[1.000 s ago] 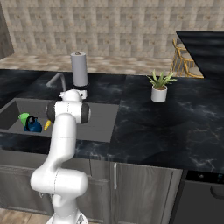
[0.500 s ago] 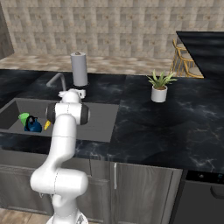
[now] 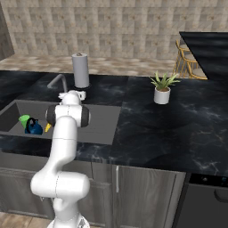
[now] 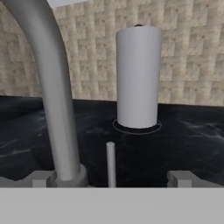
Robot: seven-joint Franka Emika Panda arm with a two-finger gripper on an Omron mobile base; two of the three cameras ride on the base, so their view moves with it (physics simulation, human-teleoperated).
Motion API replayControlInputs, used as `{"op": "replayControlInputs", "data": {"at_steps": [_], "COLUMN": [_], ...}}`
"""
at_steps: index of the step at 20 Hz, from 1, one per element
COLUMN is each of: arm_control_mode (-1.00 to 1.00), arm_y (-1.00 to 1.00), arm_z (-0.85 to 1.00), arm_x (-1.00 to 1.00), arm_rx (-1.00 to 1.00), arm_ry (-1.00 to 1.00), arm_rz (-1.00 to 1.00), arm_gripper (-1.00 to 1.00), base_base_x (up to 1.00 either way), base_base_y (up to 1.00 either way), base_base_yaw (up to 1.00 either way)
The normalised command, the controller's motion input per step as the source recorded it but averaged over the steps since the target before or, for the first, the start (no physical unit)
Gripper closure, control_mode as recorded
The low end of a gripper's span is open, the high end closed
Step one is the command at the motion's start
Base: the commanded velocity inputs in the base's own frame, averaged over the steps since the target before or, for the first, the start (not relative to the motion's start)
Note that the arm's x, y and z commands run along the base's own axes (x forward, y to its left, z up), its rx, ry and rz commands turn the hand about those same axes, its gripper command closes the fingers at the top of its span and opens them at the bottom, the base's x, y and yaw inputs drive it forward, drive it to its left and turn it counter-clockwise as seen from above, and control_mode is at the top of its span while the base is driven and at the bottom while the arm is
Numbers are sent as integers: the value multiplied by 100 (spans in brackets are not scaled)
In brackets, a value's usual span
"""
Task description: Pick the kettle and cup and place them in the sink. Then turn on the water.
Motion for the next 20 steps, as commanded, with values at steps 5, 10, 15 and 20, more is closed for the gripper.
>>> {"op": "replayControlInputs", "data": {"at_steps": [5,10,15,20], "arm_control_mode": [-100,-100,-100,-100], "arm_y": [0,0,0,0], "arm_z": [-3,-10,-13,0], "arm_x": [12,10,11,20], "arm_rx": [0,0,0,0], "arm_ry": [0,0,0,0], "arm_rz": [0,0,0,0], "arm_gripper": [-100,-100,-100,-100], "base_base_x": [0,0,0,0], "base_base_y": [0,0,0,0], "base_base_yaw": [0,0,0,0]}}
